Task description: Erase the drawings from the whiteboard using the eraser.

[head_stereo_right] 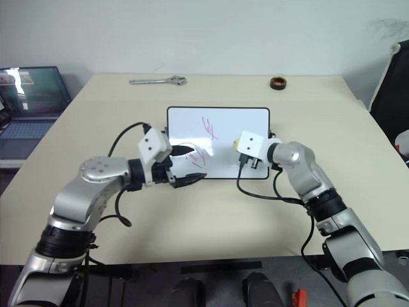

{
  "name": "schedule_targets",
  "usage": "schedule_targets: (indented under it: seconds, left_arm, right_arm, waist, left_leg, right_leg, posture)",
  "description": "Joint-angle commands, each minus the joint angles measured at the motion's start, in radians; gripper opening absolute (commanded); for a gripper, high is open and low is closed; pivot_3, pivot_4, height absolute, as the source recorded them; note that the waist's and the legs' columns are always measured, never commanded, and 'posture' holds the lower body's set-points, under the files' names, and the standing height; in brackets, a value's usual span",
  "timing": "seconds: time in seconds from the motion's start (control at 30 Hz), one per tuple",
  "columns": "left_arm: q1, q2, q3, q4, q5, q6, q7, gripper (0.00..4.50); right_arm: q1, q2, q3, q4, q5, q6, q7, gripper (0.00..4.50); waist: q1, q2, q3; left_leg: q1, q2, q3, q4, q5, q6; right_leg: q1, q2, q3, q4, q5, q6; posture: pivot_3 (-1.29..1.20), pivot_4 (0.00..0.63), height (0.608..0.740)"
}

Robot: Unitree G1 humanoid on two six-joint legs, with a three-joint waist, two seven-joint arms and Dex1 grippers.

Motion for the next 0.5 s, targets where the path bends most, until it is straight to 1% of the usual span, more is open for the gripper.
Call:
schedule_targets:
  seconds: [0.03,0.13,0.27,0.43,0.5]
  left_arm:
    - [-0.007,0.005,0.011,-0.013,-0.002,-0.016,-0.009,4.50]
    - [0.004,0.011,0.011,-0.022,-0.006,-0.011,-0.016,4.50]
    - [0.019,0.015,0.021,-0.035,-0.010,-0.002,-0.015,4.50]
    - [0.037,0.024,0.030,-0.048,-0.013,0.004,-0.015,4.50]
    - [0.041,0.026,0.031,-0.050,-0.013,0.004,-0.014,4.50]
  right_arm:
    - [-0.047,0.007,-0.055,0.103,-0.065,0.016,-0.160,1.19]
    - [-0.075,0.012,-0.072,0.129,-0.064,0.007,-0.215,1.19]
    - [-0.031,-0.012,-0.029,0.093,-0.065,0.022,-0.109,1.19]
    - [0.046,-0.055,0.032,-0.027,-0.058,0.027,0.062,1.19]
    - [0.061,-0.063,0.043,-0.061,-0.060,0.030,0.099,1.19]
  waist:
    - [-0.001,0.000,0.000]
    - [0.000,0.000,0.000]
    - [0.002,0.000,0.000]
    - [0.001,0.000,0.000]
    - [0.001,0.000,0.000]
  left_leg:
    - [0.000,0.000,0.000,0.000,0.000,0.000]
    - [0.000,0.000,0.000,0.000,0.000,0.000]
    - [-0.003,0.000,-0.001,-0.001,0.000,0.000]
    - [-0.004,0.001,-0.002,-0.001,0.000,0.000]
    - [-0.003,0.001,-0.002,-0.001,0.000,0.000]
  right_leg:
    - [0.000,0.000,0.000,0.000,0.000,0.000]
    - [0.000,0.000,0.001,-0.001,0.000,0.000]
    - [0.000,0.000,0.000,-0.005,0.000,0.000]
    - [0.000,0.000,-0.001,-0.008,0.000,0.000]
    - [0.002,0.000,-0.001,-0.008,0.000,0.000]
  posture:
    - [0.00,0.150,0.740]
    - [0.00,0.150,0.740]
    - [0.00,0.150,0.740]
    - [0.00,0.150,0.740]
    - [0.00,0.150,0.740]
